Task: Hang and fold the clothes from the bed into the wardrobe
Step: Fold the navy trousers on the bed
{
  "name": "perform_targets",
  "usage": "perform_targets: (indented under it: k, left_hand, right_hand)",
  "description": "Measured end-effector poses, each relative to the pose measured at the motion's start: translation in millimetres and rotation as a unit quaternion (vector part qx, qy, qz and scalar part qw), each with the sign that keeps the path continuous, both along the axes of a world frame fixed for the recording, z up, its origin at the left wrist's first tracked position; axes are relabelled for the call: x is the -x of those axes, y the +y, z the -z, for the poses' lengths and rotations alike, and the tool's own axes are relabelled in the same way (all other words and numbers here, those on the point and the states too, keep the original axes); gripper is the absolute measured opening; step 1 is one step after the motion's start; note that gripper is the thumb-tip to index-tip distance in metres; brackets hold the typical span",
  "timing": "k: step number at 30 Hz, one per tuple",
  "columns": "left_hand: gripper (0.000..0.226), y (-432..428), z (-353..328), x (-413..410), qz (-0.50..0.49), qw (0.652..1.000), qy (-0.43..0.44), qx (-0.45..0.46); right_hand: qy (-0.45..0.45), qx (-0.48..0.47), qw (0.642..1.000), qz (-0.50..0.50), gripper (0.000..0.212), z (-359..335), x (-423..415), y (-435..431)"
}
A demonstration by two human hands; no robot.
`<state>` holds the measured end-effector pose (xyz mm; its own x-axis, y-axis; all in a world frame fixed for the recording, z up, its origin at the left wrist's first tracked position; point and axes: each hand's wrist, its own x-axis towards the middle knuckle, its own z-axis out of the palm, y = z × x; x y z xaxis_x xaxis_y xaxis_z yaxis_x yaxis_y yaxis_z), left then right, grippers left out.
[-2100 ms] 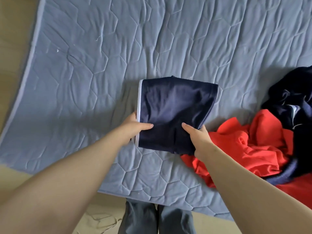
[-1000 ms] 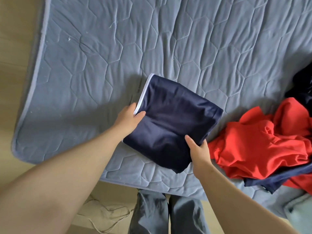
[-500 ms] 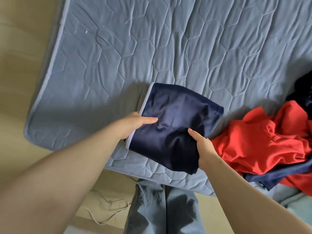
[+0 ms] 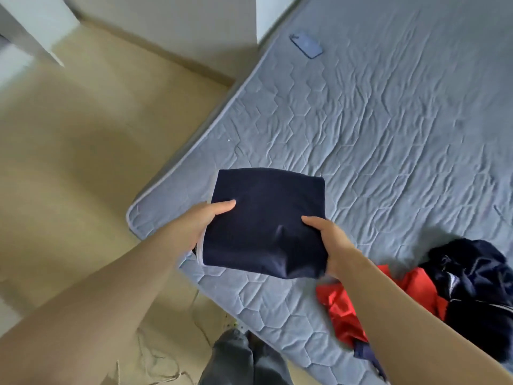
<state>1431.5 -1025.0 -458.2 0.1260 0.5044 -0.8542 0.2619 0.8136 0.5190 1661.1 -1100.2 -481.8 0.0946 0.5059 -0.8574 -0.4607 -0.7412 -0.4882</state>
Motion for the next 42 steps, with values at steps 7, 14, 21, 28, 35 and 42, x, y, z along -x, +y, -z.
perform_targets:
  k: [7,14,21,28,35,42]
  left_hand:
    - [0.030,-10.3,-129.8,44.5,-0.111,0.991,-0.013,-0.075]
    - [0.028,-18.7,-256.3,113.2,-0.184,0.969,-0.001,-0.168]
    - [0.024,-29.3,-342.2,186.7,-0.238,0.941,0.018,-0.239]
    - [0.021,-30.0,-364.2,277.1,-0.284,0.924,0.027,-0.255]
    - [0.025,-15.1,-370.7,389.6,-0.326,0.909,0.049,-0.254]
    - [0.028,0.0,-379.9,500.7,-0.373,0.888,0.056,-0.264]
  right_hand:
    - [-0.026,-0.103,0.990,-0.097,0.030,-137.3,32.4,31.1]
    - [-0.029,-0.224,0.956,-0.188,0.024,-257.8,94.4,58.2]
    - [-0.020,-0.306,0.916,-0.261,0.024,-334.9,171.9,86.2]
    - [-0.017,-0.319,0.893,-0.318,0.028,-355.9,272.8,119.4]
    - [-0.028,-0.310,0.885,-0.347,0.029,-364.2,394.7,151.2]
    - [0.010,-0.317,0.864,-0.390,0.020,-368.3,518.6,183.5]
